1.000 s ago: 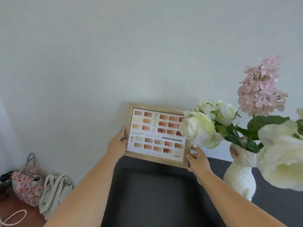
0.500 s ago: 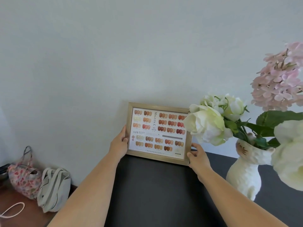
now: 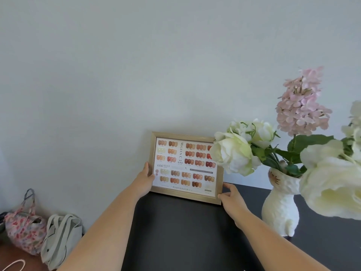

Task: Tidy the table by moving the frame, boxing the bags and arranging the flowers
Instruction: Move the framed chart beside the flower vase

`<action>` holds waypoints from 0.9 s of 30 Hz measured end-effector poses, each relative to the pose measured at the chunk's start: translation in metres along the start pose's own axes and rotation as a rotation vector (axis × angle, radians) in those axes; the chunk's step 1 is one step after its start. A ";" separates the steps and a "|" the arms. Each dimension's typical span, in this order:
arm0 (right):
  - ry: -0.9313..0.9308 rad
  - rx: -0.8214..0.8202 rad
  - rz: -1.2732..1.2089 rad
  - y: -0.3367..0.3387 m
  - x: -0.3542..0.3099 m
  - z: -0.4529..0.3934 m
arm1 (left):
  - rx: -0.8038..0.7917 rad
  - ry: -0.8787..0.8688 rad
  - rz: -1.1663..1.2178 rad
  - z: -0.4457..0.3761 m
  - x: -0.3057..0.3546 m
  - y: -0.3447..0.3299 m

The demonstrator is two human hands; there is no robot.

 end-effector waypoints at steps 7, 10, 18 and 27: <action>0.013 -0.014 0.057 0.019 0.012 0.036 | 0.232 -0.084 -0.068 0.045 0.004 -0.016; 0.017 -0.076 0.075 0.035 0.021 0.058 | 0.281 -0.197 -0.103 0.070 0.014 -0.033; -0.010 -0.293 0.158 0.111 0.038 0.114 | -0.058 -0.338 -0.180 0.137 0.044 -0.105; -0.005 -0.151 0.194 0.175 0.064 0.144 | -0.408 -0.321 -0.281 0.185 0.078 -0.163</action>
Point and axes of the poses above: each hand's wrist, its own z-axis away from the middle knuckle, its own y-axis out of the back of the hand, x = y × z, the point moved 2 cm from there along -z, towards the middle knuckle, and after that the axes turned 2 degrees about y, right-handed, at the moved point
